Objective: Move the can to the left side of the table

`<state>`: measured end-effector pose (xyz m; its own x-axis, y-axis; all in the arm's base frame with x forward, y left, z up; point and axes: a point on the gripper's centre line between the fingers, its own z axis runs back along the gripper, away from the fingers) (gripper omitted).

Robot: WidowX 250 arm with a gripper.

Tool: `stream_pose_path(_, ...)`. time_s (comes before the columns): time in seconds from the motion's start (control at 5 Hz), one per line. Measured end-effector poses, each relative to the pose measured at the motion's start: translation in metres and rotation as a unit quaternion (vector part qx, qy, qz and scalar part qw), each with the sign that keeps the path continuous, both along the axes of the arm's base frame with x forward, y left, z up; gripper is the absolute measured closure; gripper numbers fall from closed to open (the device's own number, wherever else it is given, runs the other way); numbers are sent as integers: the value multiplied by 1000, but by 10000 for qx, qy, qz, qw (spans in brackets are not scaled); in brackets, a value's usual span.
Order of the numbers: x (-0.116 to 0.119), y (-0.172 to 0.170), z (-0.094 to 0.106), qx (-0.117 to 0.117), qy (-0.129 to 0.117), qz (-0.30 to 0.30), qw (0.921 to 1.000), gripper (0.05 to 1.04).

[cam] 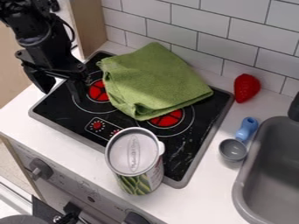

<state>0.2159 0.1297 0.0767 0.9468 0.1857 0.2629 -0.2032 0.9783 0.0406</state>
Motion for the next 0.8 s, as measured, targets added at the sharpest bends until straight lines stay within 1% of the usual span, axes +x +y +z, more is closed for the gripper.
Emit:
stream_pose_path(0.2, -3, -3, -5, -75, 93, 45, 9999, 85)
stream_pose_path(0.4, -1, -26, -2, -279, 204, 539, 9979, 85)
stream_pose_path(0.6, 3, -47, 5, -686, 271, 1671, 9832, 85)
stream_pose_path(0.8, 15, -57, 13, -719, 154, 2271, 9711, 85)
